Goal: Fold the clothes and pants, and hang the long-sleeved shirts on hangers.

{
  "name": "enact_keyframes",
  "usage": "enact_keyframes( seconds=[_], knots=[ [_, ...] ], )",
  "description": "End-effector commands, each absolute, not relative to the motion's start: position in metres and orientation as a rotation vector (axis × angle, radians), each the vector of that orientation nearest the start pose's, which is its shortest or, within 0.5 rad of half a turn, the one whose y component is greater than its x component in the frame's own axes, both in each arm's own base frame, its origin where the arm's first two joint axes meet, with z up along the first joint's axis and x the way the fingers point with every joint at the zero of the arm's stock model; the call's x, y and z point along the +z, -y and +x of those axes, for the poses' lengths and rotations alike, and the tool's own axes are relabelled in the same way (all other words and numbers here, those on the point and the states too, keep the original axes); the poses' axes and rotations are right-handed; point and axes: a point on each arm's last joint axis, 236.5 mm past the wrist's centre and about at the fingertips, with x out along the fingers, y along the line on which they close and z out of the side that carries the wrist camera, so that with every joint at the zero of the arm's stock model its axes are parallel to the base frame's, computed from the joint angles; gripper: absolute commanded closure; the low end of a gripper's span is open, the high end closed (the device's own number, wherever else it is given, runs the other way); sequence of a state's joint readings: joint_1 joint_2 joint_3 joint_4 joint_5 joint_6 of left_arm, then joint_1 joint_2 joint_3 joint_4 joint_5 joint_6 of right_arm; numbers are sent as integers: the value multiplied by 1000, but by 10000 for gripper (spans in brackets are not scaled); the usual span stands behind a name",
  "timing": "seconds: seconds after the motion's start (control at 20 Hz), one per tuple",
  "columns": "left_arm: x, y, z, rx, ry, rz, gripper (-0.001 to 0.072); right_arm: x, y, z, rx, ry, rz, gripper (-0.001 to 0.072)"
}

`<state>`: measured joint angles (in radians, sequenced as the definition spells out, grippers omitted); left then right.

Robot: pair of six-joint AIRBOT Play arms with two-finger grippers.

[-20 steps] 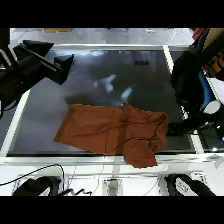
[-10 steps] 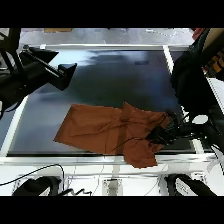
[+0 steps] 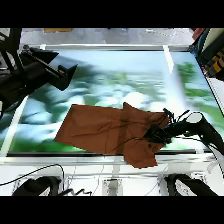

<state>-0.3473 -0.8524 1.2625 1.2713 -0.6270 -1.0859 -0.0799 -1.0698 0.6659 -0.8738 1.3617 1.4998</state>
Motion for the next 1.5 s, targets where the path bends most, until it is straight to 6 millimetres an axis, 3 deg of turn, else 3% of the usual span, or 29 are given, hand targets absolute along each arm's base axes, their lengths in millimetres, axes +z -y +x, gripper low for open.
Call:
enact_keyframes(
  seconds=[0.0, 0.15, 0.25, 0.55, 0.8, 1.0, 1.1, 1.35, 1.4, 1.45],
  knots=[
    [326, 177, 369, -540, -134, 252, 9, -17, -105, 216, 312, -1698, 557, 261],
    [326, 177, 369, -540, -134, 251, 9, -6, -98, 194, 275, -1816, 538, 262],
    [325, 177, 369, -540, -134, 251, 9, -8, -98, 190, 241, -1838, 568, 261],
    [326, 177, 369, -540, -133, 251, 8, -27, -110, 197, 116, -1815, 745, 262],
    [326, 177, 369, -540, -133, 251, 9, -38, -127, 207, 115, -1755, 887, 263],
    [326, 177, 369, -540, -134, 251, 9, -48, -119, 240, 43, -1610, 924, 265],
    [325, 176, 370, -536, -134, 255, 19, -50, -116, 247, 21, -1582, 936, 266],
    [314, 152, 388, -459, -196, 151, 20, -63, -141, 234, 69, -1638, 842, 271],
    [308, 142, 394, -432, -222, 124, 20, -65, -142, 243, 70, -1592, 820, 358],
    [299, 127, 400, -392, -264, 83, 42, -67, -142, 255, 68, -1537, 796, 527]
  ],
)
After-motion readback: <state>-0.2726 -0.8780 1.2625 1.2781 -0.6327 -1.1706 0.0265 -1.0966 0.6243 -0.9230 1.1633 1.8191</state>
